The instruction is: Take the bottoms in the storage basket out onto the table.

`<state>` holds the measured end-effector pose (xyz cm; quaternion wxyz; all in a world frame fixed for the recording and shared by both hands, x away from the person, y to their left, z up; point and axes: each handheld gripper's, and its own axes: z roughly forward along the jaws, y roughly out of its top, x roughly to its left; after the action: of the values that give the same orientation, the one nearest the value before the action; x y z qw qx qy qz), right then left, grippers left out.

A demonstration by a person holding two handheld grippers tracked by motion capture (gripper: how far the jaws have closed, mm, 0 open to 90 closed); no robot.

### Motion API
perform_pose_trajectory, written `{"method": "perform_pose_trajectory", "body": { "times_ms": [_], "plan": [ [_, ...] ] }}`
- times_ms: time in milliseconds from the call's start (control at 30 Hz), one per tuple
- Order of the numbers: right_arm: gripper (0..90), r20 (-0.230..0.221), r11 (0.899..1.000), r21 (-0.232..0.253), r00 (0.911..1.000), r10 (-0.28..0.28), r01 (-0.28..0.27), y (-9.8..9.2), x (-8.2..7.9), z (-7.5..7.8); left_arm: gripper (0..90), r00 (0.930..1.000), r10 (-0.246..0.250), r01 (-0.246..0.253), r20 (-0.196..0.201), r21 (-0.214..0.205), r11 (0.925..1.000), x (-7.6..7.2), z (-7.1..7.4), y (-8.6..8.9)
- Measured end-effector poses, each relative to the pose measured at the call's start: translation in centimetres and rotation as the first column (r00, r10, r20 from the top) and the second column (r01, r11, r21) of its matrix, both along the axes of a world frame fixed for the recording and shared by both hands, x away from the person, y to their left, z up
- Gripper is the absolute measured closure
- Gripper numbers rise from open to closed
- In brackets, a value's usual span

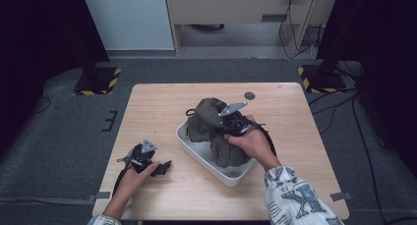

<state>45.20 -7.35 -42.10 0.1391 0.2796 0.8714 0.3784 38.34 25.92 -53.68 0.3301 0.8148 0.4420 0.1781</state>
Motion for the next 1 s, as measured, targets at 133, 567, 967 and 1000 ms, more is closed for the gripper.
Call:
{"method": "perform_pose_trajectory", "body": {
  "times_ms": [133, 567, 967, 1000],
  "plan": [
    [76.3, 0.013, 1.0, 0.018, 0.9999, -0.003, 0.002, -0.3, 0.0, 1.0, 0.0, 1.0, 0.0, 0.0, 0.001, -0.001, 1.0, 0.0, 0.0, 0.0],
    [76.2, 0.049, 0.998, 0.061, 0.998, -0.039, 0.036, -1.6, 0.1, 3.1, 0.0, 1.0, 0.0, 0.0, 0.001, -0.001, 1.0, 0.0, 0.0, 0.0],
    [76.3, 0.071, 0.994, 0.09, 0.9946, -0.075, 0.069, -3.0, 0.2, 4.8, 0.0, 1.0, 0.0, 0.0, 0.001, -0.001, 1.0, 0.0, 0.0, 0.0],
    [76.3, 0.071, 0.993, 0.093, 0.9945, -0.078, 0.071, -3.1, 0.2, 4.9, 0.0, 1.0, 0.0, 0.0, 0.0, 0.0, 1.0, 0.0, 0.0, 0.0]
  ]
}}
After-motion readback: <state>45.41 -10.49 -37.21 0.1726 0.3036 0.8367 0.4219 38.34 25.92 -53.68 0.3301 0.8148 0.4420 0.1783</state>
